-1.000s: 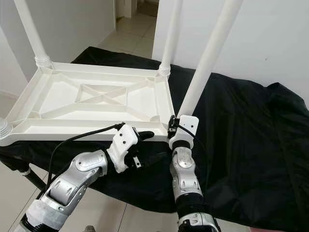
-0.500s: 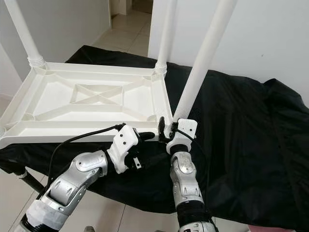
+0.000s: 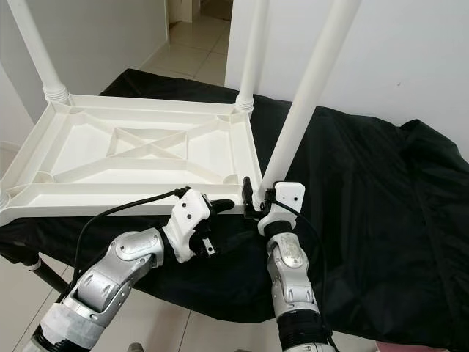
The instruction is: Building children table
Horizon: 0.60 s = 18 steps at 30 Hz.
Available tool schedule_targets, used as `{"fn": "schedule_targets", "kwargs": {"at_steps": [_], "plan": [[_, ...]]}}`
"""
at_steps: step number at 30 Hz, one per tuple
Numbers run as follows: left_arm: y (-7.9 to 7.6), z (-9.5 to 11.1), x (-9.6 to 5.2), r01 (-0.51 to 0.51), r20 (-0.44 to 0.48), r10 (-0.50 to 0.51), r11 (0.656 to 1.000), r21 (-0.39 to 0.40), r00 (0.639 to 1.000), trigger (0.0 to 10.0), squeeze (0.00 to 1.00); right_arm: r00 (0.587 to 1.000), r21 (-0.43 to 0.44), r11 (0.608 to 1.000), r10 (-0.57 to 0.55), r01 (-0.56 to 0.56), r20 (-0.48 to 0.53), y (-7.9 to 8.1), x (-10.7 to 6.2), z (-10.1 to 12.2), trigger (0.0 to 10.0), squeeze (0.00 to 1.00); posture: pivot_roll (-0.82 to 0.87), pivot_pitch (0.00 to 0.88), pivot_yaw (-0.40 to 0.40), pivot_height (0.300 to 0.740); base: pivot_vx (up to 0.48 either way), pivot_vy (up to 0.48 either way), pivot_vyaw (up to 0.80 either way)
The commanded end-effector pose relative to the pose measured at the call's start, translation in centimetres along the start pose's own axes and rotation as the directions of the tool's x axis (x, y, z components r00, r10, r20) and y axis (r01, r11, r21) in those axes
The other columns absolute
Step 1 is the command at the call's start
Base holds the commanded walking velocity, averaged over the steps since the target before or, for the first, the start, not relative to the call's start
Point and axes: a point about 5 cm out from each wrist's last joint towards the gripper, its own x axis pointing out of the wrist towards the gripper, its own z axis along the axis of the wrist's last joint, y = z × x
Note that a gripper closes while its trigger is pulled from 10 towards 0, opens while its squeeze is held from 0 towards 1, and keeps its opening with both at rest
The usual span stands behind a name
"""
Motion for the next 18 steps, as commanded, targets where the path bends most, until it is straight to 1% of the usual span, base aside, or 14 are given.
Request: {"fn": "schedule_targets", "kwargs": {"at_steps": [1,3,4,6,7,8,9,10,11,12,15,17,18], "plan": [[0.3,0.4,0.1,-0.015,0.010,0.015,1.000,0.016,1.000,10.0,0.00,0.999,-0.008,0.999,0.033,-0.033,0.012,-0.3,0.2,0.4,10.0,0.00,-0.02,0.000,-0.095,0.740,0.000,0.000,0.00],[0.5,0.5,-0.1,-0.017,0.012,0.017,1.000,0.019,1.000,10.0,0.00,0.998,-0.039,0.997,0.066,-0.065,0.017,-1.1,0.6,0.8,10.0,0.00,-0.03,0.000,-0.095,0.740,0.000,0.000,0.00],[0.5,0.5,-0.1,-0.018,0.010,0.018,1.000,0.019,1.000,10.0,0.00,0.995,-0.058,0.993,0.100,-0.099,0.014,-1.6,0.8,1.0,10.0,0.00,-0.03,0.000,-0.093,0.740,0.000,0.000,0.00],[0.5,0.5,-0.1,-0.018,0.010,0.018,1.000,0.019,1.000,10.0,0.00,0.995,-0.058,0.993,0.100,-0.099,0.014,-1.6,0.8,1.0,10.0,0.00,-0.03,0.000,-0.093,0.740,0.000,0.000,0.00],[0.5,0.5,-0.1,-0.019,0.009,0.019,1.000,0.020,1.000,10.0,0.00,0.992,-0.071,0.990,0.123,-0.122,0.011,-1.9,1.0,1.2,10.0,0.00,-0.03,0.000,-0.093,0.740,0.000,0.000,0.00],[0.5,0.5,-0.1,-0.019,0.009,0.019,1.000,0.020,1.000,10.0,0.00,0.992,-0.071,0.990,0.123,-0.122,0.011,-1.9,1.0,1.2,10.0,0.00,-0.03,0.000,-0.093,0.740,0.000,0.000,0.00],[0.5,0.6,-0.1,-0.016,0.008,0.016,1.000,0.020,1.000,10.0,0.00,0.981,-0.084,0.977,0.195,-0.195,-0.008,-2.4,1.4,1.5,10.0,0.00,-0.04,0.000,-0.082,0.740,0.000,0.000,0.00],[0.5,0.6,-0.1,-0.016,0.008,0.016,1.000,0.020,1.000,10.0,0.00,0.981,-0.084,0.977,0.195,-0.195,-0.008,-2.4,1.4,1.5,10.0,0.00,-0.04,0.000,-0.082,0.740,0.000,0.000,0.00],[0.5,0.6,-0.1,-0.012,0.007,0.012,1.000,0.019,1.000,10.0,0.00,0.964,-0.102,0.959,0.263,-0.264,-0.030,-2.7,1.8,1.7,10.0,0.00,-0.04,0.000,-0.082,0.740,0.000,0.000,0.00],[0.5,0.6,0.0,-0.010,0.006,0.009,1.000,0.019,1.000,10.0,0.00,0.952,-0.112,0.945,0.303,-0.307,-0.046,-2.8,2.1,1.9,10.0,0.00,-0.04,0.000,-0.081,0.740,0.000,0.000,0.00],[0.5,0.6,0.0,-0.007,0.006,0.007,1.000,0.019,1.000,10.0,0.00,0.917,-0.120,0.910,0.388,-0.397,-0.087,-2.9,2.7,1.9,10.0,0.00,-0.03,0.000,-0.082,0.740,0.000,0.000,0.00],[0.5,0.6,0.0,-0.007,0.006,0.007,1.000,0.020,1.000,10.0,0.00,0.910,-0.119,0.903,0.404,-0.414,-0.095,-2.9,2.8,1.9,10.0,0.00,-0.03,0.000,-0.082,0.740,0.000,0.000,0.00],[0.5,0.6,0.1,-0.005,0.006,0.005,1.000,0.021,1.000,10.0,0.00,0.888,-0.107,0.883,0.446,-0.457,-0.111,-2.7,3.1,1.9,10.0,0.00,-0.01,0.000,-0.085,0.740,0.000,0.000,0.00]]}}
